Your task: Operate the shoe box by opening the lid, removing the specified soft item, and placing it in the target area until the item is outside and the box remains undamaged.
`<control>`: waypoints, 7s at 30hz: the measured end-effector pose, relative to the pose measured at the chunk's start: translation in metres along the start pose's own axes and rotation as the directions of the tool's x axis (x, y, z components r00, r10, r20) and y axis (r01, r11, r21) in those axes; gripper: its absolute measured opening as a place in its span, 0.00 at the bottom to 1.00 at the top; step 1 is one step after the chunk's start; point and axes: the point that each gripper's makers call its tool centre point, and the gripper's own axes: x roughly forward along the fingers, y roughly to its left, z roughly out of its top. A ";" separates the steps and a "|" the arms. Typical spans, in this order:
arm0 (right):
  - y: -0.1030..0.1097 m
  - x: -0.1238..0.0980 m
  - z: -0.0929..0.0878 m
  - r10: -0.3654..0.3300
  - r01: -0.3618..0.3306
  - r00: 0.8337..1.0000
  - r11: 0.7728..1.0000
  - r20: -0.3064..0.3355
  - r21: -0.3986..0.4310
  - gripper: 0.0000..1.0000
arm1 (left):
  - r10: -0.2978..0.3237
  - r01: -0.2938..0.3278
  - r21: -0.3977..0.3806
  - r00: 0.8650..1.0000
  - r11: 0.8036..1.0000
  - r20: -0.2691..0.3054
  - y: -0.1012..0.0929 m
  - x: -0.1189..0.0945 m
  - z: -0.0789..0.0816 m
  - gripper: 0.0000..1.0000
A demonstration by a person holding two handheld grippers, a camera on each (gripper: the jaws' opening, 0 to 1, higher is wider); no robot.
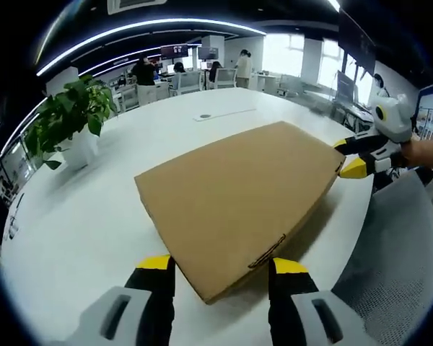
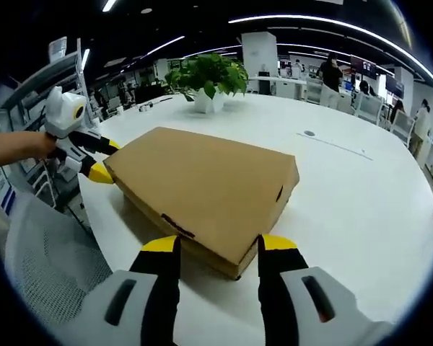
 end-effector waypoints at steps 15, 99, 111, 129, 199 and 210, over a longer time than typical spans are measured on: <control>0.016 0.000 -0.001 0.028 -0.028 1.000 1.000 0.002 -0.002 0.38 | -0.001 0.001 -0.006 1.000 1.000 -0.009 0.005 -0.014 -0.014 0.51; 0.014 -0.040 0.113 0.097 -0.084 0.984 0.992 0.153 -0.090 0.43 | 0.051 -0.055 0.011 0.977 0.998 0.207 0.013 -0.087 0.079 0.57; -0.003 -0.028 0.142 0.088 -0.063 0.980 0.987 0.177 -0.145 0.42 | 0.132 -0.136 -0.003 0.954 0.991 0.269 0.043 -0.081 0.113 0.48; -0.030 -0.007 0.168 0.042 -0.006 0.981 0.983 0.191 -0.183 0.34 | 0.267 -0.268 -0.040 0.916 0.963 0.301 0.083 -0.069 0.140 0.26; -0.087 0.059 0.109 -0.104 0.114 0.991 0.987 0.087 -0.112 0.01 | 0.315 -0.257 -0.249 0.920 0.934 0.232 0.159 0.011 0.156 0.06; -0.092 0.068 0.110 -0.100 0.109 0.992 0.986 0.071 -0.128 0.01 | 0.308 -0.250 -0.299 0.936 0.921 0.168 0.142 0.018 0.111 0.09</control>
